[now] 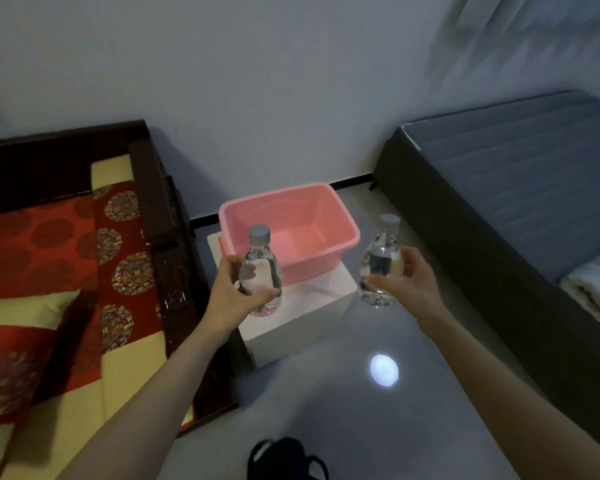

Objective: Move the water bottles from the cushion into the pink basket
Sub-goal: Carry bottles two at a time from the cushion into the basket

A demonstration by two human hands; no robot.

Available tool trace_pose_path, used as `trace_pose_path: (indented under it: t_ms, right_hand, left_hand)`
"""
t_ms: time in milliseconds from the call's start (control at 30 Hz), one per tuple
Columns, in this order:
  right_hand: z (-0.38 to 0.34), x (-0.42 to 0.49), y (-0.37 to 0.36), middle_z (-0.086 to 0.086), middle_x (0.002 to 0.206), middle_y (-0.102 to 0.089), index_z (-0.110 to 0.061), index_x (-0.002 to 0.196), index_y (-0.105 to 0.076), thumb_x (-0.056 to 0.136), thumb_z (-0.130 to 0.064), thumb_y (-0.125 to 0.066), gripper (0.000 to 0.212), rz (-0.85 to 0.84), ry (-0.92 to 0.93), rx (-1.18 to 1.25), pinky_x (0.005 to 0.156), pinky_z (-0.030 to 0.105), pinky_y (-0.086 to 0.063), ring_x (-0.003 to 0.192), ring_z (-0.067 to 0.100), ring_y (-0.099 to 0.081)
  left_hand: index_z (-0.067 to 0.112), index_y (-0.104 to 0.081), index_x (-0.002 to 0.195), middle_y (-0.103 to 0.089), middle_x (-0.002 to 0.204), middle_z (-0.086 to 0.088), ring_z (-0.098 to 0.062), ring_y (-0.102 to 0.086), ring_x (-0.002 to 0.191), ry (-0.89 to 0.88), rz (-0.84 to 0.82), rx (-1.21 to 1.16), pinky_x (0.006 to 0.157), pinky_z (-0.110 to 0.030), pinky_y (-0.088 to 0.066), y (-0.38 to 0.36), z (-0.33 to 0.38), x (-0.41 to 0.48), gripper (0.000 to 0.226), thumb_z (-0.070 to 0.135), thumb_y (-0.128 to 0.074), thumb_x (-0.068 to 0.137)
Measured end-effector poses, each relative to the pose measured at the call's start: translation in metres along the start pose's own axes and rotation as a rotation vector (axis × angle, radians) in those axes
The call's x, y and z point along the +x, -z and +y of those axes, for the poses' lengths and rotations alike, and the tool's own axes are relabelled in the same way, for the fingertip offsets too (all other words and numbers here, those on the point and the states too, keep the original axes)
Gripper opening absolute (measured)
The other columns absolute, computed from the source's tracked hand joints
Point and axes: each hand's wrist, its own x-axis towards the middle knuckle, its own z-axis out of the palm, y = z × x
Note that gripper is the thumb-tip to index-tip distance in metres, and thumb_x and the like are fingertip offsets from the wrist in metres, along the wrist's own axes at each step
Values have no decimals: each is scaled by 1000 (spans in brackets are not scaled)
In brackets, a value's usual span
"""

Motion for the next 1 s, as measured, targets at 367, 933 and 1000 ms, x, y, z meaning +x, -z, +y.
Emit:
trace_pose_path:
  t_ms: [367,933,1000]
  right_hand:
    - [-1,187,-64,-7,88,-67,-26,97,-60,60,-3,-86,51,-152,-11,-25,66,18,-50,78,8,-64]
    - [96,356,-195,-9,90,-68,-27,98,-52,52,-43,-78,56,-121,-103,-111,77,36,-53,82,12,-66]
    - [110,369,-207,-6,93,-69,-26,104,-53,57,-39,-80,56,-116,-119,-138,81,38,-53,86,18,-67]
  left_hand:
    - [29,-46,100,-58,113,-9,-19,-59,105,114,93,-58,74,-17,-50,-20,-30,149,70,29,-87,44]
    - [21,-43,110,-53,108,4,-17,-52,102,196,173,127,88,-29,-44,-95,-149,303,74,15,-87,51]
    - [28,-41,108,-53,108,5,-18,-51,103,189,195,167,87,-33,-44,-100,-168,313,74,19,-85,49]
